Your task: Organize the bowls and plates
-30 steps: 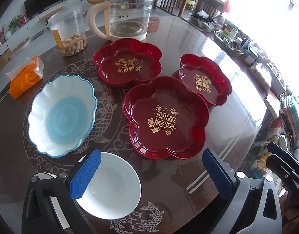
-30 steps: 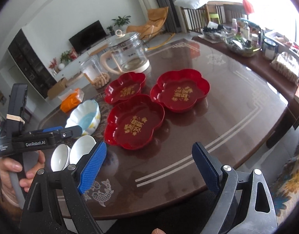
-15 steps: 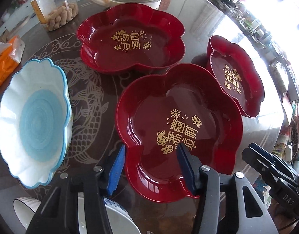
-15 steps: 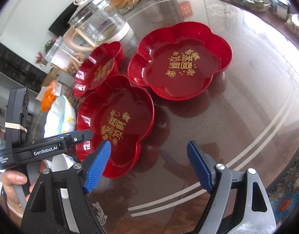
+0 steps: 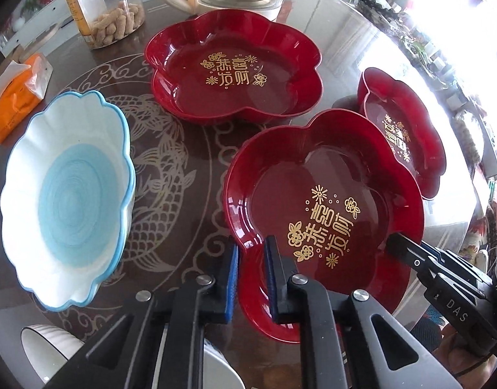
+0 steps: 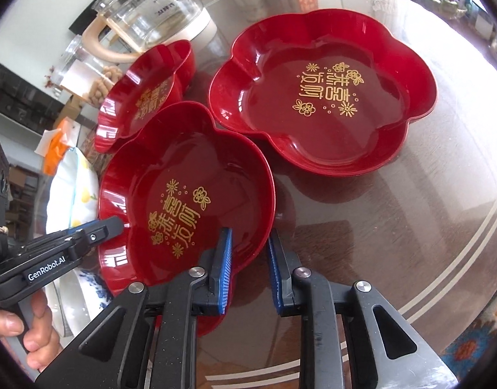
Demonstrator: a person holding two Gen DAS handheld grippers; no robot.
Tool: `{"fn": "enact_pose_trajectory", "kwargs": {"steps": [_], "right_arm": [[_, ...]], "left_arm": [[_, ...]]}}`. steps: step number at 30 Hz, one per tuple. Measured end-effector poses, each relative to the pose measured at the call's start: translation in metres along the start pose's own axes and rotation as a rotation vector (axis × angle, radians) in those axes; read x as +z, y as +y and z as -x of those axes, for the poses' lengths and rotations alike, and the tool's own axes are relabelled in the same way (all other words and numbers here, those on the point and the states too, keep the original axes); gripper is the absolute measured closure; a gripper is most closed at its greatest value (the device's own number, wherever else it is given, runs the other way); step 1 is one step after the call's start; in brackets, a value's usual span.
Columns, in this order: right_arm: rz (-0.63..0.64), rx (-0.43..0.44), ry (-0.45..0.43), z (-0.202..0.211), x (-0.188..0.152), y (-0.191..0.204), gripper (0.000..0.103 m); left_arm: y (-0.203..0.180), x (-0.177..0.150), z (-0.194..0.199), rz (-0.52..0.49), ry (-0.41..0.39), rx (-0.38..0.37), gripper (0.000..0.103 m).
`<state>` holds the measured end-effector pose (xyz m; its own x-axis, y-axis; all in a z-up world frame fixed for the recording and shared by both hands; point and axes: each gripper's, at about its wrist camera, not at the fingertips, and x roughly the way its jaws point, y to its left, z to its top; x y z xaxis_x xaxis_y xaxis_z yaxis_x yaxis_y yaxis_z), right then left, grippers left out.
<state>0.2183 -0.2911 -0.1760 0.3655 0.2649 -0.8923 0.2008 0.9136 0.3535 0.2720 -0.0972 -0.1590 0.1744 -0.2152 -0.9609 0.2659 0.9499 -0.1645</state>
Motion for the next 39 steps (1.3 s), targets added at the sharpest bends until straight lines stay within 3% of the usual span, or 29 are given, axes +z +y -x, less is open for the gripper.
{"fn": "enact_pose_trajectory", "kwargs": {"steps": [9,16,23,34,36,37,38,39], "right_arm": [[0.046,0.002,-0.120,0.101,-0.042,-0.006,0.079],[0.012,-0.048,-0.125,0.150,-0.088,-0.037,0.079],[-0.037,-0.085,-0.078,0.126,-0.098,-0.065,0.079],[-0.065,-0.100,-0.044,0.057,-0.084,-0.080,0.080],[-0.063,-0.096,-0.051,0.054,-0.083,-0.081,0.077],[-0.065,-0.097,-0.052,0.053,-0.082,-0.081,0.075],[-0.069,-0.095,-0.054,0.053,-0.082,-0.080,0.067],[-0.074,-0.093,-0.058,0.053,-0.083,-0.081,0.047]], "left_arm": [[-0.052,-0.062,0.085,-0.113,-0.121,-0.044,0.088],[-0.110,-0.109,0.092,-0.183,-0.144,-0.079,0.088],[-0.119,-0.118,0.038,-0.146,-0.070,-0.044,0.088],[-0.114,-0.103,0.000,-0.144,-0.081,0.039,0.088],[-0.113,-0.102,0.000,-0.145,-0.096,0.046,0.081],[-0.112,-0.101,0.001,-0.141,-0.102,0.056,0.069],[-0.109,-0.100,0.002,-0.128,-0.107,0.061,0.061],[-0.106,-0.098,0.004,-0.110,-0.118,0.058,0.043]]}}
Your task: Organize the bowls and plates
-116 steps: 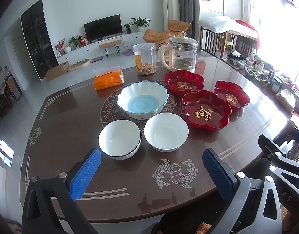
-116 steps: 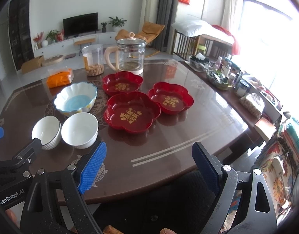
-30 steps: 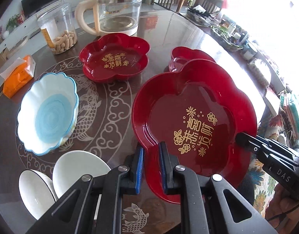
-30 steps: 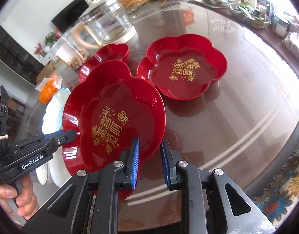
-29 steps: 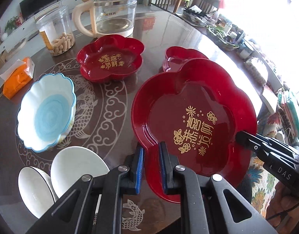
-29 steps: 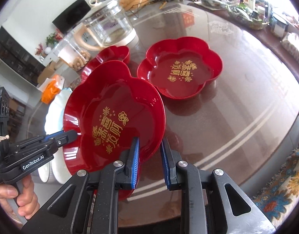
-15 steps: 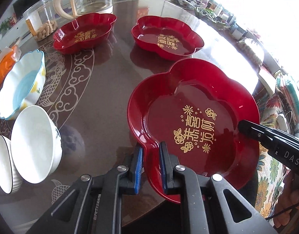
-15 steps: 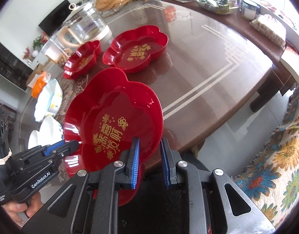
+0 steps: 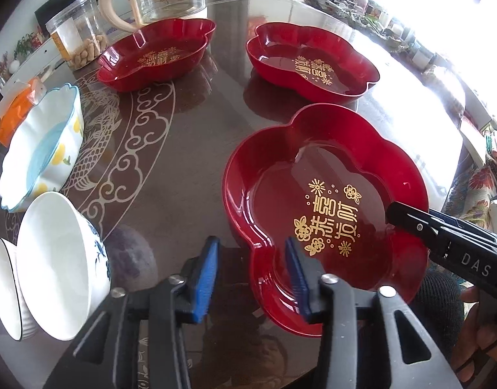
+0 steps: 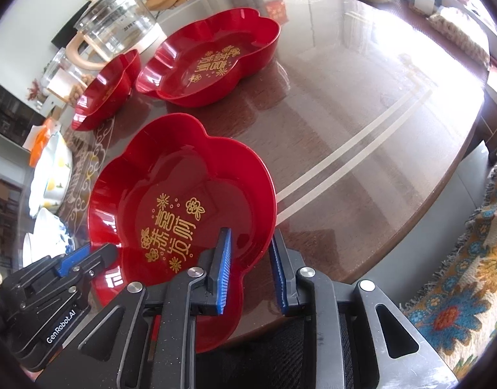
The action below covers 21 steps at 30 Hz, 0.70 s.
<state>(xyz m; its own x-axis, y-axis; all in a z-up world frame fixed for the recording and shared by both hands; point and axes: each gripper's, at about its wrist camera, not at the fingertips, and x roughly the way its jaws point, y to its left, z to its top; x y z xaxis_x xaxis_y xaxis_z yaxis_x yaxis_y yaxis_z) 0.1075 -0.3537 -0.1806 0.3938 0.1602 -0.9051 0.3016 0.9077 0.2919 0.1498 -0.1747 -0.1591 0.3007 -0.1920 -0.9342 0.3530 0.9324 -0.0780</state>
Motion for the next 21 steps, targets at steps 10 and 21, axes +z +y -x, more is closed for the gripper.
{"fn": "enact_pose_trajectory", "kwargs": {"steps": [10,21], "right_arm": [[0.019,-0.071,-0.196,0.079,-0.013,0.013,0.036],[0.078,-0.228,-0.376,0.154,-0.067,0.061,0.031]], "left_arm": [[0.016,-0.001,0.088,-0.002,-0.253,0.121,0.018],[0.027,-0.066,0.160,0.011,-0.378,0.152,0.014]]}}
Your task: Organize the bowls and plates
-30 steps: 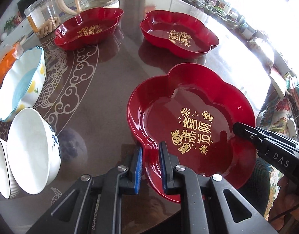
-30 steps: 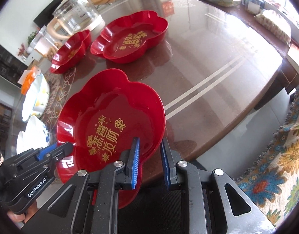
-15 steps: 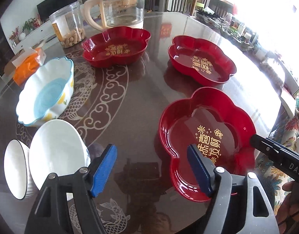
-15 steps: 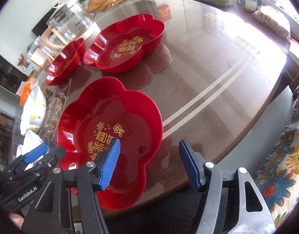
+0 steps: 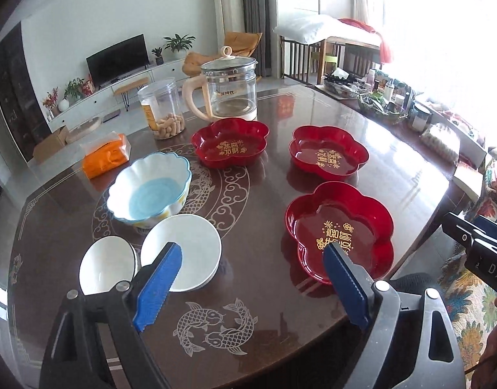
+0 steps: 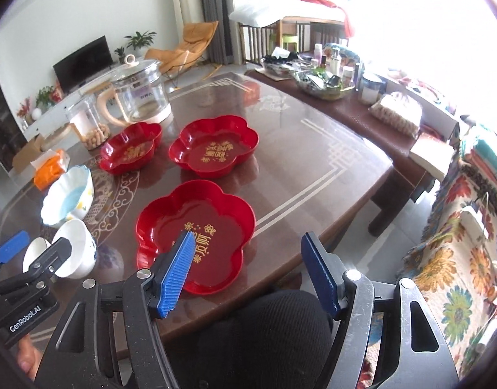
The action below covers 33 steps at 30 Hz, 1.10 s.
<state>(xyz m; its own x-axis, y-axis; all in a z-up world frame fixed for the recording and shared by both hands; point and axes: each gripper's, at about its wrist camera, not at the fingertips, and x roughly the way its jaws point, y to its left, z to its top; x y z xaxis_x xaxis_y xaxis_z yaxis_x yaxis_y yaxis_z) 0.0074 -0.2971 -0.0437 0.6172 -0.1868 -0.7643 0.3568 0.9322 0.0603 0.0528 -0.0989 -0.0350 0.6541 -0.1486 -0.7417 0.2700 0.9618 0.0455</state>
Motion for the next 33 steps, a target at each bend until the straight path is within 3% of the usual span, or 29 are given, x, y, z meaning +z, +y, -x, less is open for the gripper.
{"fn": "enact_pose_trajectory", "kwargs": {"steps": [10,17,24,31,33], "right_arm": [[0.050,-0.040,-0.073,0.033,-0.018,0.015,0.031],[0.035,-0.043,-0.090,0.057,-0.032,0.014,0.029],[0.047,-0.058,-0.148,0.077,-0.047,0.015,0.028],[0.028,-0.088,-0.318,0.125,-0.054,0.010,0.028],[-0.002,-0.053,-0.398,0.142,-0.056,0.004,0.029]], "left_arm": [[0.010,-0.020,0.031,0.007,-0.038,0.072,0.014],[0.003,-0.044,0.024,-0.011,0.099,0.099,0.010],[-0.001,-0.048,0.067,-0.011,-0.038,0.071,0.010],[0.004,-0.046,0.122,0.041,-0.173,0.010,0.010],[0.006,-0.045,0.136,0.054,-0.222,0.005,0.010]]}}
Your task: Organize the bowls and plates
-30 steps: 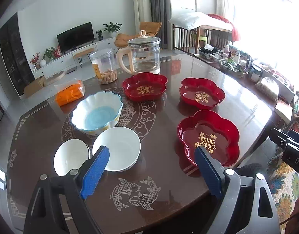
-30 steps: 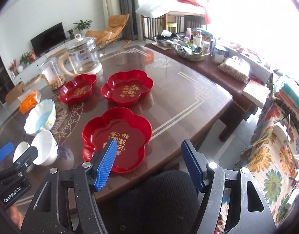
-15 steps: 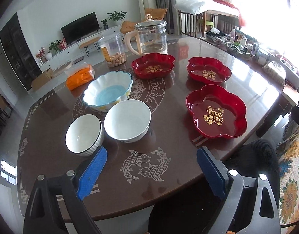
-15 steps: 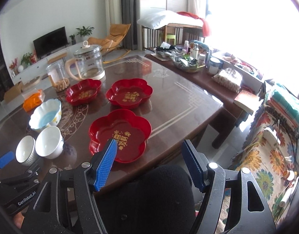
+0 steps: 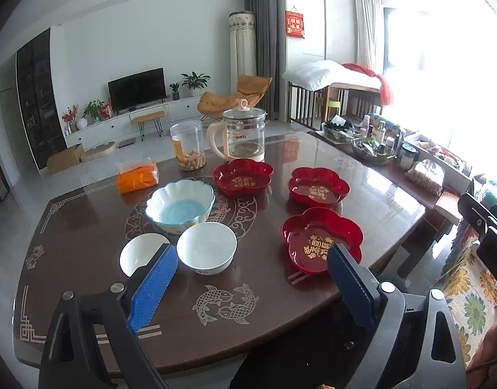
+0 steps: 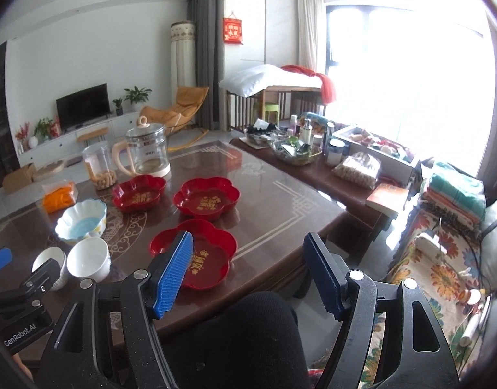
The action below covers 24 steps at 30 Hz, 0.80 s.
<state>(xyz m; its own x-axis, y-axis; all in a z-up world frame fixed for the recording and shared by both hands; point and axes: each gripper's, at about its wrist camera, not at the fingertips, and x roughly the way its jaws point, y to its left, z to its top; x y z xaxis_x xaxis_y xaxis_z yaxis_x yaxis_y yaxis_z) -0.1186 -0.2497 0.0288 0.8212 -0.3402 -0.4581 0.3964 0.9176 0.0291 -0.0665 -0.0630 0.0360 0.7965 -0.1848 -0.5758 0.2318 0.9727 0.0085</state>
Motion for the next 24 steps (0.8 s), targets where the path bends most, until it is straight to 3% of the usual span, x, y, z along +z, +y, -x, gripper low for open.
{"fn": "enact_pose_trajectory", "kwargs": {"steps": [2,5,8,11,13,17,21,24], "right_arm": [[-0.079,0.072,-0.104,0.017,0.003,-0.011,0.029],[-0.118,0.111,-0.229,0.031,0.006,-0.021,0.028],[-0.103,0.183,-0.244,0.022,0.007,-0.025,0.023],[-0.152,0.285,-0.151,-0.004,-0.002,-0.032,0.023],[-0.133,0.278,-0.094,-0.020,-0.011,-0.033,0.023],[-0.050,0.215,0.031,-0.048,-0.027,-0.030,0.023],[-0.101,0.177,0.183,-0.081,-0.038,-0.046,0.023],[-0.107,0.139,0.234,-0.095,-0.044,-0.056,0.023]], "left_arm": [[-0.001,0.002,0.011,-0.008,-0.055,-0.004,0.010],[-0.007,0.000,0.017,-0.059,-0.127,-0.033,0.010],[-0.015,-0.007,0.005,-0.085,-0.102,-0.085,0.010],[-0.020,-0.018,-0.029,-0.063,0.064,-0.136,0.010],[-0.025,-0.026,-0.051,-0.063,0.146,-0.120,0.010],[-0.036,-0.037,-0.078,-0.148,0.168,0.026,0.010],[-0.037,-0.034,-0.096,-0.156,0.186,0.070,0.010],[-0.033,-0.028,-0.109,-0.142,0.208,0.084,0.010]]}}
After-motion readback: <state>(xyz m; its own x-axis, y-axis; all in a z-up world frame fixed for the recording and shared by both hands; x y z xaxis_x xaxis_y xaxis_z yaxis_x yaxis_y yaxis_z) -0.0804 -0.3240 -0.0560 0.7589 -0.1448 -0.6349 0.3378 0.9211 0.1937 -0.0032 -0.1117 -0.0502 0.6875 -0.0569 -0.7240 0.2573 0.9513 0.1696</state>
